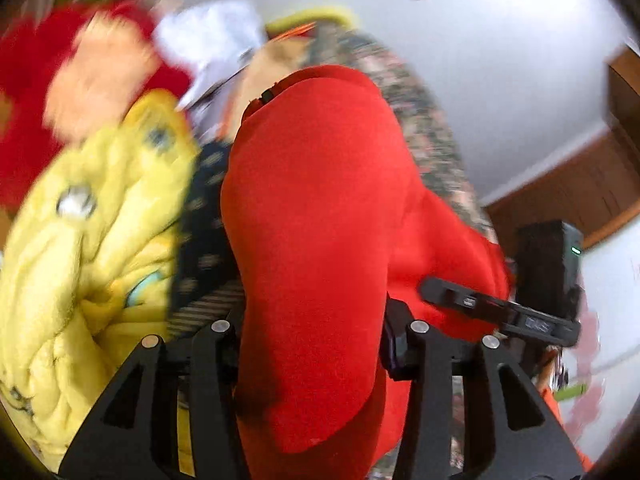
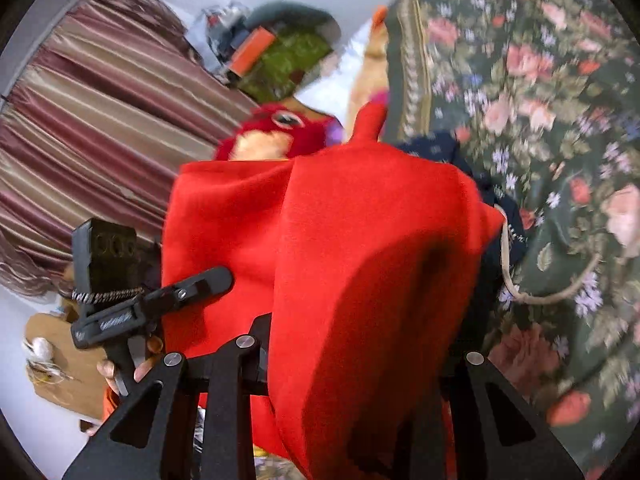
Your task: Fold large clothes
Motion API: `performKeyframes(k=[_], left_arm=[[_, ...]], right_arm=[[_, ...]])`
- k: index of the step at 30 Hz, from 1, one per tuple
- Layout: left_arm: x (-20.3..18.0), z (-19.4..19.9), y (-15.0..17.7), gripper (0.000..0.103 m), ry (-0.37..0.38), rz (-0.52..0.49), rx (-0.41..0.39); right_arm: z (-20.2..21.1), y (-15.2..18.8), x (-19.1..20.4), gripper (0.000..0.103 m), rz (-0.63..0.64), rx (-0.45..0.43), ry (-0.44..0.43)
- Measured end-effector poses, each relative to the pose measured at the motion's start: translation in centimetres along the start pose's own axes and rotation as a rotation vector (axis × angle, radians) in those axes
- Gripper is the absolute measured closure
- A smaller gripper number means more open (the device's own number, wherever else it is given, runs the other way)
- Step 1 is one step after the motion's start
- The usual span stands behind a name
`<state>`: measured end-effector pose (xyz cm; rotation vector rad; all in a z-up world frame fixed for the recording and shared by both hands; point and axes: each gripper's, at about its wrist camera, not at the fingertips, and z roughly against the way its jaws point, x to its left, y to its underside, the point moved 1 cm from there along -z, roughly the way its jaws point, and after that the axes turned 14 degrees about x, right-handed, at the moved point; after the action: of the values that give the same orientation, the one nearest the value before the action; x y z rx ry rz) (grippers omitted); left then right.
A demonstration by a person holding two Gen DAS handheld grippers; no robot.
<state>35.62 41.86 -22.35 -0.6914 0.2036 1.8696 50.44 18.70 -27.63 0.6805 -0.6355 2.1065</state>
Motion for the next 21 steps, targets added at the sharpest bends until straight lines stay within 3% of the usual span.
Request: performKeyframes(k=[2,4,7,9,11,12,14,17,21], left_arm=[[2.1,-0.9,-0.2,0.054,0.011,0.033,-0.003],[3.5,-0.8,0.0,0.052,0.093,0.041,-0.035],[3.2,-0.8,0.4,0.047,0.047,0.004,-0.041],[3.0,-0.9,0.6,0.044,0.02,-0.009,-0.043],[2.9,-0.7,0.6,0.041,-0.006,-0.005,-0.048],[2.9,-0.6,0.7,0.037,-0.017,-0.002,-0.051],[2.3,0.2,1.3,0.037,-0.062,0.004,-0.064],[0.7,2.1,2.5,0.037,-0.113,-0.052,-0.089],[-1.3,4.2,4.7,0.03,-0.176,-0.11,-0.127]], right_arm=[[-0.6,-0.2,-0.9,0.076,0.026,0.009,0.02],[-0.3,0.1,-1.6,0.075,0.062,0.003,0.031],[0.3,0.1,-2.4,0.071,0.111,0.016,0.123],[1.2,0.6,-2.8,0.062,0.125,0.016,0.199],[2.5,1.0,-3.6,0.033,0.107,-0.018,0.34],[3.5,1.5,-3.7,0.027,0.095,-0.045,0.384],[5.1,2.3,-4.1,0.027,0.063,-0.081,0.386],[6.8,3.4,-3.2,0.027,0.062,-0.1,0.301],[5.6,4.5,-0.1,0.026,0.129,-0.089,0.262]])
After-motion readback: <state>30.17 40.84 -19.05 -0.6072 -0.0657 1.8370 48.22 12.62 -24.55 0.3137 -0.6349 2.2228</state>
